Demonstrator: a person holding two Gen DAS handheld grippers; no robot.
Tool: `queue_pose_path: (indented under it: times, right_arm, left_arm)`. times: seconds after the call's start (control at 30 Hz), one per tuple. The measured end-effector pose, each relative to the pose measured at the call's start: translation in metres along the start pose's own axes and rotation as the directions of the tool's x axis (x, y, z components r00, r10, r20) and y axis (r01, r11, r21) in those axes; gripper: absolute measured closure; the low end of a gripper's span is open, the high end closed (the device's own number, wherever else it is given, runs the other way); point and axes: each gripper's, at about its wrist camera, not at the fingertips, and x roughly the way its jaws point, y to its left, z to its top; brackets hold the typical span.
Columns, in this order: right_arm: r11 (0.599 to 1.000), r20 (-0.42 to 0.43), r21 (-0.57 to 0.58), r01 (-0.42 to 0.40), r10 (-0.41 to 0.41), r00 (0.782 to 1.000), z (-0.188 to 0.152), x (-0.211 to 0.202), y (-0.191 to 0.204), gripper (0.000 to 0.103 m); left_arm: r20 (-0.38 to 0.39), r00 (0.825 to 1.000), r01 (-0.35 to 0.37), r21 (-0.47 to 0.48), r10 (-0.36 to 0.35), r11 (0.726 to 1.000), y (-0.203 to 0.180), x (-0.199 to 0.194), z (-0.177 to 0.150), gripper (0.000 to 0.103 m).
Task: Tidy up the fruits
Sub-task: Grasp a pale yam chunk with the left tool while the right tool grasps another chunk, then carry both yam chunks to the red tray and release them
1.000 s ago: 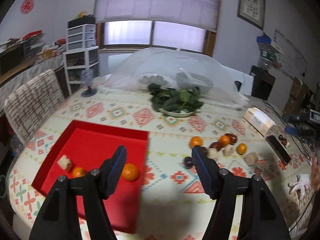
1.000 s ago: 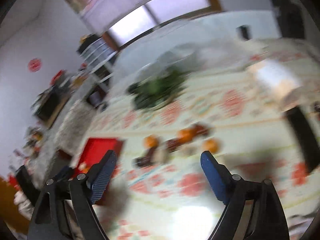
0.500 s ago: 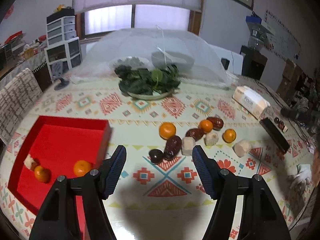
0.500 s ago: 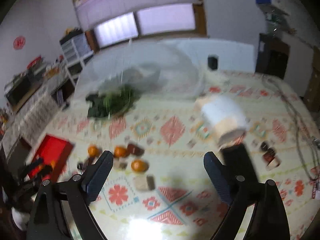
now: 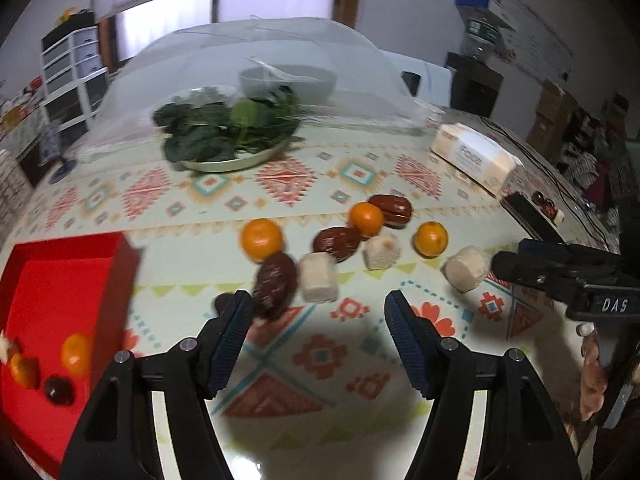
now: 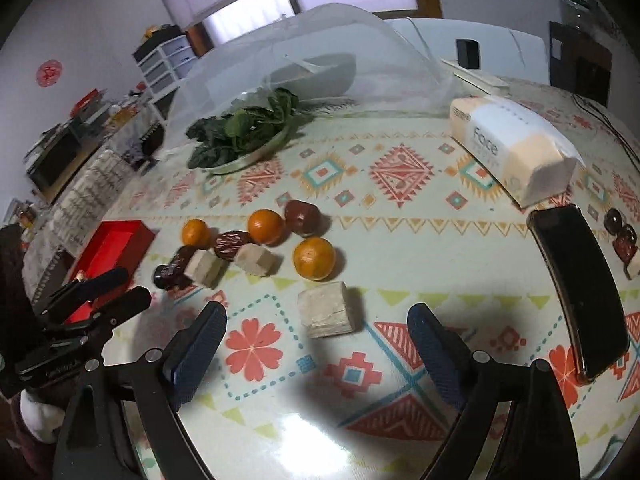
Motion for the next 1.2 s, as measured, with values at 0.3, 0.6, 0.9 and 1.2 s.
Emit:
queue_pose_path:
  times: [0.3, 0.6, 0.9, 1.2]
  right_arm:
    - [0.983, -0.057, -0.133, 0.124, -0.133, 0.99, -0.01, 0.033, 0.018, 0.043]
    - [0.997, -0.087, -0.048, 0.059, -0.063, 0.994, -0.008, 0.04, 0.004, 0.058]
    - [0.998, -0.09, -0.035, 0.049, -0.052, 0.995, -0.012, 0.037, 0.005, 0.066]
    - [0.995, -0.048, -0.09, 0.038, -0.043, 0.998, -0.014, 0.007, 0.042, 0.066]
  left_arm:
    - [-0.043, 0.998, 0.039, 0.054, -0.037, 0.998, -0.008, 0.039, 0.014, 0.036]
    - [-0.116, 0.993, 0.024, 0.069, -0.016, 0.997, -0.005, 0.066, 0.012, 0.07]
    - [-0.086, 0.996, 0.006, 0.036, -0.003, 0.999, -0.003, 0.053, 0.01, 0.075]
    - [0.047, 0.999, -0.014, -0.037, 0.016, 0.999, 0.021, -0.023, 0.002, 0.075]
